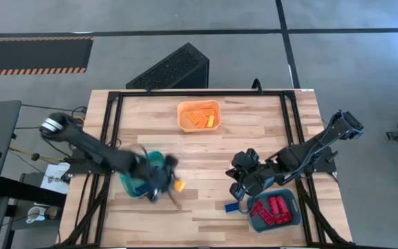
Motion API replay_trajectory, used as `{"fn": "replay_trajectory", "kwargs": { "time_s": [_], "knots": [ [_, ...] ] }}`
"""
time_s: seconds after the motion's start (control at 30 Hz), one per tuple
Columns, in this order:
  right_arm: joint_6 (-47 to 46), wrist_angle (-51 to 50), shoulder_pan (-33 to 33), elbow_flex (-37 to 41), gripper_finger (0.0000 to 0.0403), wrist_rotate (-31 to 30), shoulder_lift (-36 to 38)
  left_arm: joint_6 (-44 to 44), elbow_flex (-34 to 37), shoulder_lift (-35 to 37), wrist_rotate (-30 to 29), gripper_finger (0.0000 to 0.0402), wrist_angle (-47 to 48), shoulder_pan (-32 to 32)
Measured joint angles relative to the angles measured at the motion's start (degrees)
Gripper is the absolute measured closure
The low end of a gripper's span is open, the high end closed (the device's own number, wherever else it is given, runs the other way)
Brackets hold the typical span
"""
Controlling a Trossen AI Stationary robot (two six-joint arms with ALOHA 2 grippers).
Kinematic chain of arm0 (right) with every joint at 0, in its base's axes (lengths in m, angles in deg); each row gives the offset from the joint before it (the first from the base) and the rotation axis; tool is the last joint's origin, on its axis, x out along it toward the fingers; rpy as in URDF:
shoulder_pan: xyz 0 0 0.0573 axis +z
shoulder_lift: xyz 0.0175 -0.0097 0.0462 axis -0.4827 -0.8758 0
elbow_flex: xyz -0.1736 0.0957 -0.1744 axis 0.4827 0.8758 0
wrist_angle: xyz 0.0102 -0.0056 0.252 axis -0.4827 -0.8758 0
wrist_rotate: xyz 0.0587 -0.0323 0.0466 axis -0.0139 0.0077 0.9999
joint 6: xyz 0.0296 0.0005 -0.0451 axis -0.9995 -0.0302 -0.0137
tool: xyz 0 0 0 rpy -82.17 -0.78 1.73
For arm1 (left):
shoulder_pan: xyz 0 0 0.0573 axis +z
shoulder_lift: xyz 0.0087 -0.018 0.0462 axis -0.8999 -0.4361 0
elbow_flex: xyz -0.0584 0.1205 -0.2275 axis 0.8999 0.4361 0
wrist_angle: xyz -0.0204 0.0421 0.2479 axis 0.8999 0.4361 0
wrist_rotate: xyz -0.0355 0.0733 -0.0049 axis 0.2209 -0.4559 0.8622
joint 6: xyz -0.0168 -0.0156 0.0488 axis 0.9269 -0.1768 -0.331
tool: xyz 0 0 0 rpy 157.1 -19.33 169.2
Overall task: Sort & place blocks by color
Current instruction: Put the yellow game piece into the orange bin
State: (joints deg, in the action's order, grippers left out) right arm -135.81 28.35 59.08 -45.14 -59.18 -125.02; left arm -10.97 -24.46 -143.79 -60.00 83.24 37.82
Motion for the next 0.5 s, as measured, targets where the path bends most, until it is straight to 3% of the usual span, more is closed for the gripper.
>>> {"fn": "replay_trajectory", "kwargs": {
  "time_s": [0.1, 0.23, 0.5],
  "knots": [
    [0.4, 0.0, 0.3, 0.0, 0.0387, 0.0, 0.0, -5.4, 1.1, 7.4, 1.4, 0.0299, -1.4, 7.6],
    [0.7, 0.1, 0.5, 0.0, 0.0387, -0.2, 0.0, -9.0, 1.6, 11.9, 8.6, 0.0299, -3.2, 22.4],
    [2.0, 0.4, -0.3, 0.0, 0.0387, -0.6, 0.0, -12.2, 0.5, 5.7, 25.9, 0.0299, -14.5, 45.7]
  ]
}}
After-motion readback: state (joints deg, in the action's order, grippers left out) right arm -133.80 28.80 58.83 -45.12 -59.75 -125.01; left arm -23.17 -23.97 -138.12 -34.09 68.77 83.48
